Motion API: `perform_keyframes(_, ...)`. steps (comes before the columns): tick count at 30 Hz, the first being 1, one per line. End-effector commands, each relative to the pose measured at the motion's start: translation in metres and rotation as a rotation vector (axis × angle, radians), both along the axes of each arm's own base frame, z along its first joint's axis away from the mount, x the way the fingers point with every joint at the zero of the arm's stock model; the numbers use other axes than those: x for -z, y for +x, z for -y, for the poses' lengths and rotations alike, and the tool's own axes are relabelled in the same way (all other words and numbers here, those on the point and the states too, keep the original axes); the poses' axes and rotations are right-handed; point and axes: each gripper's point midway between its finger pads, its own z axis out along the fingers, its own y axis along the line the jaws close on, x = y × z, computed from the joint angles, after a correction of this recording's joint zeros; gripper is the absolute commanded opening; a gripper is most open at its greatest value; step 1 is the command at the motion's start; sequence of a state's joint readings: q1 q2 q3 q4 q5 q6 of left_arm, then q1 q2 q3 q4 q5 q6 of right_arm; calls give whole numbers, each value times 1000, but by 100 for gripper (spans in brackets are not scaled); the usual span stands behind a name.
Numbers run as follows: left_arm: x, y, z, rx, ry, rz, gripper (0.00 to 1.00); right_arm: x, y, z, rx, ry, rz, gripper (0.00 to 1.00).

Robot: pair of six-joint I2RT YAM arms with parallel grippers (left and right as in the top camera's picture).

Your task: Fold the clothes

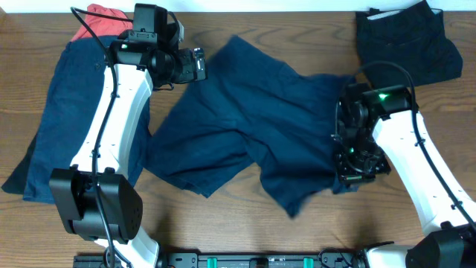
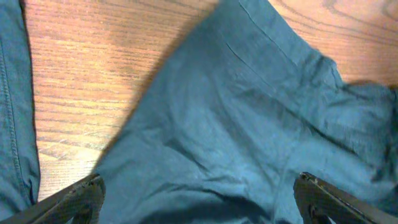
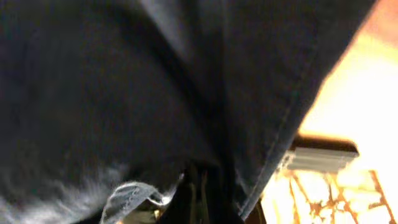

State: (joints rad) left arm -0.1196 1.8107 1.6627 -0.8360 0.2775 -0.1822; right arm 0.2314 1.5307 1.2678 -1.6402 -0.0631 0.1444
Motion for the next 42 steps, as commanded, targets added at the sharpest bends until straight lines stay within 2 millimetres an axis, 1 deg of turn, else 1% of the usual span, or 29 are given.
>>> perform_keyframes(1, 8, 1, -1, 8, 17, -8, 98, 2, -1, 6, 46, -58, -2, 33)
perform_keyframes(2, 7, 2, -1, 8, 16, -6, 98, 2, -1, 6, 44, -57, -1, 46)
perform_keyframes(4, 7, 2, -1, 8, 16, -4, 98, 2, 0, 5, 44, -57, 2, 57)
perform_keyframes(5, 7, 2, -1, 8, 16, -4, 98, 2, 0, 5, 44, -56, 3, 60)
perform_keyframes(8, 7, 2, -1, 8, 16, -4, 98, 4, 6, 4, 45, -50, 27, 63)
perform_keyframes(9, 7, 2, -1, 8, 16, -3, 98, 5, 9, 3, 46, -46, 41, 64)
perform_keyframes(11, 7, 2, -1, 8, 16, -3, 98, 9, 24, 0, 47, -30, 102, 65)
perform_keyframes(12, 7, 2, -1, 9, 17, -3, 98, 11, 34, -3, 49, -17, 145, 68)
perform_keyframes(13, 7, 2, -1, 15, 20, -1, 98, 14, 49, -8, 46, 11, 205, 70)
perform_keyframes(15, 8, 1, -1, 24, 24, -2, 98, 15, 85, -27, -12, 117, 350, 74)
perform_keyframes(18, 7, -1, -2, 25, 1, -14, 98, 8, 140, -59, -109, 265, 569, 79)
perform_keyframes(20, 8, -3, -10, 5, -10, -33, 98, 4, 172, -75, -162, 309, 691, 81)
perform_keyframes(22, 10, -5, -22, -21, -8, -51, 98, 7, 200, -90, -229, 331, 785, 86)
perform_keyframes(23, 11, -6, -27, -33, -8, -57, 98, 12, 211, -96, -251, 338, 814, 89)
perform_keyframes(24, 12, -6, -32, -45, -8, -63, 98, 19, 225, -104, -279, 345, 845, 92)
perform_keyframes(25, 12, -7, -36, -53, -8, -67, 98, 28, 235, -109, -294, 348, 861, 94)
perform_keyframes(27, 13, -7, -40, -61, -7, -71, 98, 48, 254, -116, -325, 350, 888, 97)
perform_keyframes(28, 13, -7, -40, -60, -6, -71, 98, 60, 263, -119, -340, 351, 902, 99)
perform_keyframes(31, 14, -7, -38, -33, 5, -67, 98, 89, 286, -126, -357, 354, 942, 99)
perform_keyframes(33, 15, -8, -37, -28, 9, -69, 98, 104, 298, -129, -358, 357, 969, 99)
perform_keyframes(35, 16, -8, -37, -28, 9, -72, 98, 115, 306, -132, -359, 359, 992, 99)
perform_keyframes(37, 18, -8, -37, -28, 9, -77, 98, 124, 311, -134, -389, 362, 1010, 95)
perform_keyframes(40, 23, -9, -36, -27, 10, -96, 98, 135, 315, -135, -397, 360, 1016, 95)
perform_keyframes(42, 30, -10, -34, -23, 12, -119, 98, 146, 315, -130, -397, 331, 1001, 95)
